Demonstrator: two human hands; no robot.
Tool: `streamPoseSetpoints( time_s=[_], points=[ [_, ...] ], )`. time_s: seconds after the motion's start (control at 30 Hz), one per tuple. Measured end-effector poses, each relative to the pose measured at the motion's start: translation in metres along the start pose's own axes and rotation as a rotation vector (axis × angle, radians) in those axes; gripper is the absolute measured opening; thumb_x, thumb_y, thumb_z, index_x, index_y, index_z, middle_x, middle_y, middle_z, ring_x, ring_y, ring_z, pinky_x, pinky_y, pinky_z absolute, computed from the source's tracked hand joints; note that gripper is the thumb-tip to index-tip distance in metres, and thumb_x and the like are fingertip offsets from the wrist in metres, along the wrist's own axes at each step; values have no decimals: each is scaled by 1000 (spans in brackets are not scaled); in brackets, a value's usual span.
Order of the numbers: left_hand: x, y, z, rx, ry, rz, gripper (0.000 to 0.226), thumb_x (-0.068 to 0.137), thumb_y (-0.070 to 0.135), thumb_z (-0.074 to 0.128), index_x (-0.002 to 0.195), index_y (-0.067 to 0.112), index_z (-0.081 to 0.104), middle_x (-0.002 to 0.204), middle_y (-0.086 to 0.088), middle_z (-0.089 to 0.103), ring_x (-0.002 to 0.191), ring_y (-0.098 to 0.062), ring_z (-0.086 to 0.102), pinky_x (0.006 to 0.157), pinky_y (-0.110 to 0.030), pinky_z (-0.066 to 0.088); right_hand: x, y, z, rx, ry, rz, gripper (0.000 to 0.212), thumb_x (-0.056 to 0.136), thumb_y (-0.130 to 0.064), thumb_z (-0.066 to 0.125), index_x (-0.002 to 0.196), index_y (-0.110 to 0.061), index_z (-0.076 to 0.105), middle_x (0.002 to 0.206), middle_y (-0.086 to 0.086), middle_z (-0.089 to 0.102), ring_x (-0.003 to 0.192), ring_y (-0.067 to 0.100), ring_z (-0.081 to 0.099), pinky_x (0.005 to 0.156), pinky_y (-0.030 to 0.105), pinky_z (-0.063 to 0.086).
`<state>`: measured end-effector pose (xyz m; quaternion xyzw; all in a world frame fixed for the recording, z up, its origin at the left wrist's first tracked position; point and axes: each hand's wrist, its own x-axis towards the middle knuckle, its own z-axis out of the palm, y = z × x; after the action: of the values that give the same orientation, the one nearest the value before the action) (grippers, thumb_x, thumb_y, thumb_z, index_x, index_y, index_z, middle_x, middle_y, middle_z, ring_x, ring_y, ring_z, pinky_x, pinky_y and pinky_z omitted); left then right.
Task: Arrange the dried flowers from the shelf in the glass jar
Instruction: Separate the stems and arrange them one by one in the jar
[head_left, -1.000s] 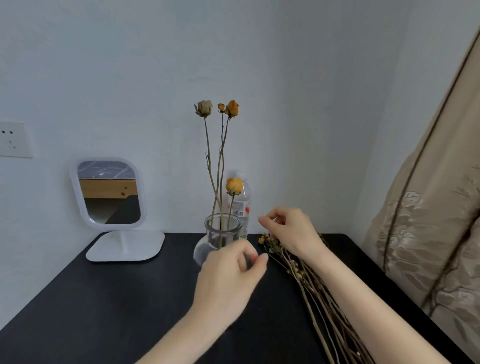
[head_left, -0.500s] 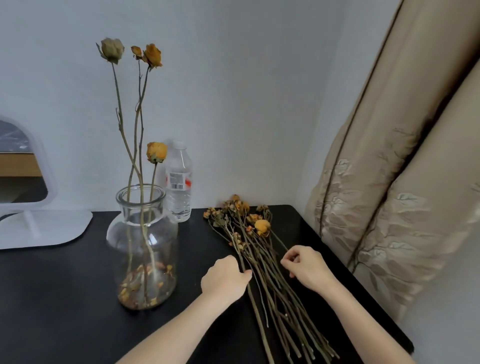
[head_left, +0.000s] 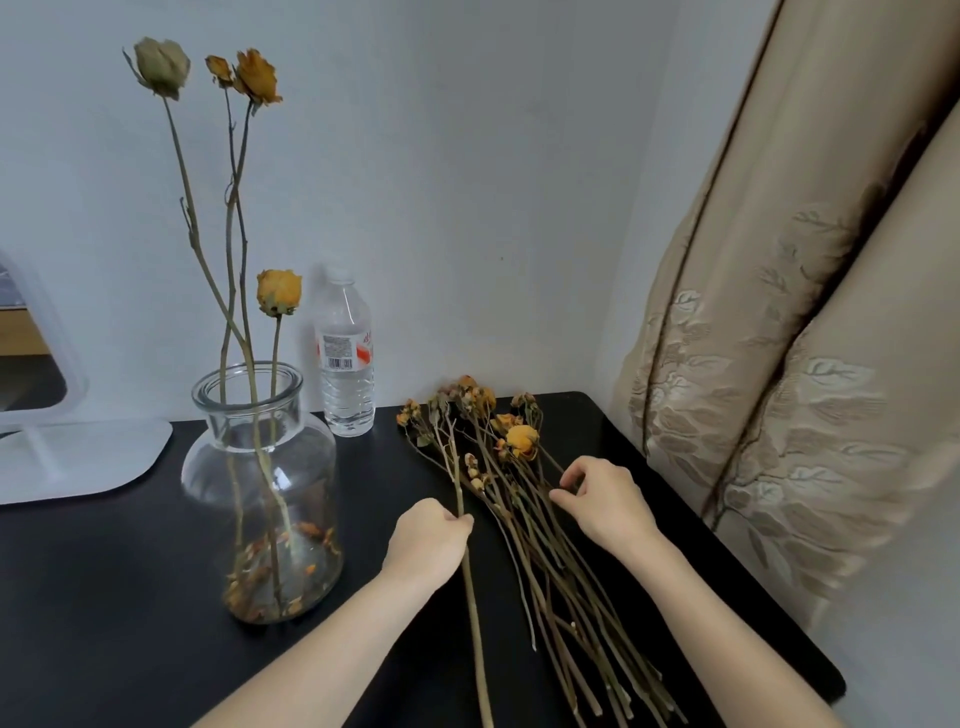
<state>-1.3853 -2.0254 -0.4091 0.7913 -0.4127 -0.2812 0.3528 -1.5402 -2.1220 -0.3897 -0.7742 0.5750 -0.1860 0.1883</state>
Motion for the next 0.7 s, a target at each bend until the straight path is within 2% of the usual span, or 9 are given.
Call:
streamPoseSetpoints(
  time_s=[0.1,0.2,0.27,0.37,0.43,0.5,0.6,0.7],
  points=[
    [-2,-2,-8,-22,22,21,37,92,26,52,57,14,46,58,-1,45,57,-13,47,56,-21,36,1,0,-1,-31,-22,21,16,85,-32,65,96,-21,66,83,-4,61,82,15,62,69,29,50],
    [-4,-1,-13,-37,42,33,32,91,26,53,63,12,47,68,-6,49,63,-17,47,57,-22,36,1,0,1,-39,-36,23,14,85,-31,65,93,-21,68,81,-6,60,78,12,60,67,28,49],
    [-5,-1,-13,-43,41,41,30,91,27,53,66,12,47,71,-7,48,66,-19,46,58,-25,35,1,-1,3,-25,-15,17,12,85,-31,64,92,-22,66,79,-7,60,76,12,59,66,28,50],
    [-7,-1,-14,-60,40,50,27,91,27,53,69,12,48,75,-6,49,62,-14,43,57,-20,34,-2,-7,5,-14,19,-5,12,85,-34,64,84,-22,61,72,-7,58,71,10,59,62,27,49],
    [-6,-2,-15,-65,44,57,25,91,27,53,71,12,49,77,-7,50,61,-12,41,56,-19,33,-4,-12,6,-77,-16,1,17,84,-37,65,79,-23,58,72,-7,56,71,12,59,60,27,46],
    [-7,-2,-16,-54,45,60,24,91,27,53,73,11,50,78,-8,50,61,-13,42,56,-20,34,-6,-15,5,-150,-63,26,18,83,-37,66,81,-21,60,76,-5,57,76,15,60,62,29,47],
    [-7,-3,-17,-29,48,53,25,91,27,53,72,11,49,77,-7,50,67,-18,45,59,-25,34,-6,-16,5,-171,-106,49,17,84,-34,65,86,-18,65,81,-3,60,73,14,58,62,27,46],
    [-7,-3,-18,-25,52,41,26,91,27,53,72,10,51,73,-3,51,63,-11,46,60,-24,36,-6,-15,3,-125,-127,53,16,85,-33,64,86,-18,66,83,-2,62,76,14,59,67,29,50]
  ],
)
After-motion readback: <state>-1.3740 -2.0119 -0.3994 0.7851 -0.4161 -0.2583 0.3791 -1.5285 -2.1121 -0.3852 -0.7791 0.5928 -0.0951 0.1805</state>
